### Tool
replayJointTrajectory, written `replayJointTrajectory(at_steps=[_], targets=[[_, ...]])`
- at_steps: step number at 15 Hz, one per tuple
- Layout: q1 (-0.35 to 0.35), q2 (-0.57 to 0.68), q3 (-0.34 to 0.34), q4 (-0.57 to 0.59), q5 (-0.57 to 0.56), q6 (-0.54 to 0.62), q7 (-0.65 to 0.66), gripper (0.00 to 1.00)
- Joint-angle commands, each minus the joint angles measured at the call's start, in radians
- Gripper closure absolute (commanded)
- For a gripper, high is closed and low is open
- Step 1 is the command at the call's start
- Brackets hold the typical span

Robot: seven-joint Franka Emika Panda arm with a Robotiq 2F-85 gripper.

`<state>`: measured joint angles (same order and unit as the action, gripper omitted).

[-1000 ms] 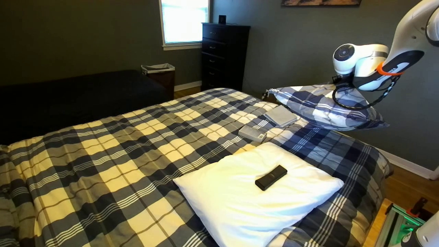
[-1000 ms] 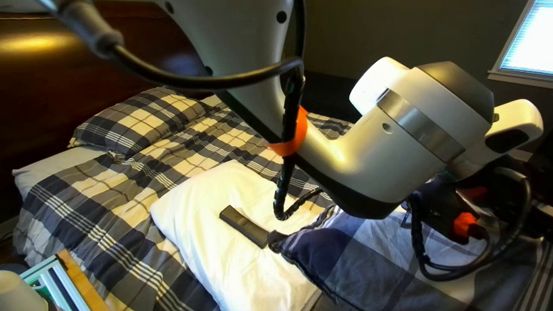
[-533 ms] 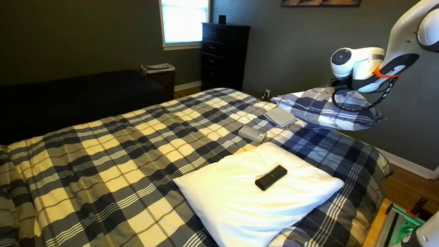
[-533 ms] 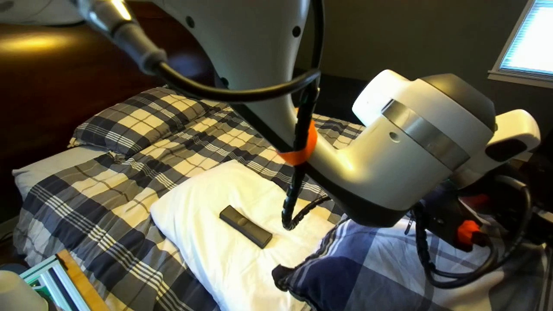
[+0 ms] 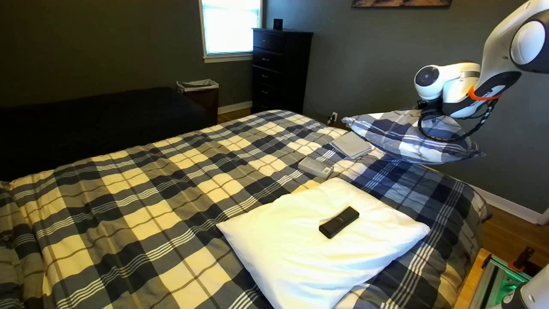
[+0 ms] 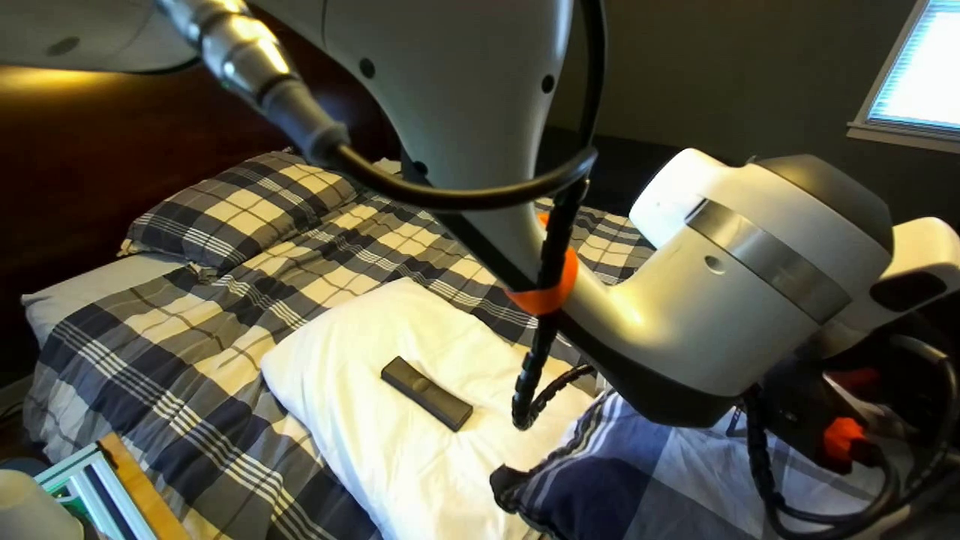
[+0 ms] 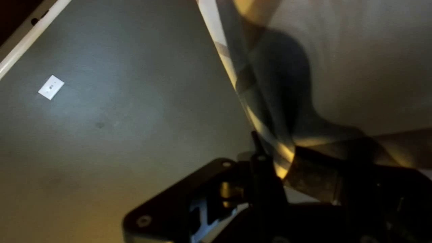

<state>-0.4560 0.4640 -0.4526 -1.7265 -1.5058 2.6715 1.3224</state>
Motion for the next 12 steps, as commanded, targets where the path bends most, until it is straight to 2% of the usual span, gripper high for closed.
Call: replayJointTrajectory(at_steps=[1, 3, 4, 5, 6, 8, 9, 12], targets=[[-0.011, 0.015, -0.019, 0.062, -0.040, 0.016, 0.037, 0.99], [-0.013, 0.016, -0.014, 0.061, -0.025, 0.013, 0.026, 0.99], [-0.016, 0.009, -0.007, 0.049, -0.003, 0.014, 0.002, 0.71], [-0.014, 0.006, -0.005, 0.044, -0.001, 0.015, -0.001, 0.70], [-0.015, -0.004, 0.001, 0.034, 0.017, 0.016, -0.023, 0.65], [-0.016, -0.029, 0.010, 0.025, 0.049, 0.017, -0.067, 0.49], [-0.040, -0.041, 0.042, 0.026, 0.075, 0.009, -0.108, 0.41], [-0.044, -0.072, 0.061, 0.008, 0.180, 0.002, -0.227, 0.19]])
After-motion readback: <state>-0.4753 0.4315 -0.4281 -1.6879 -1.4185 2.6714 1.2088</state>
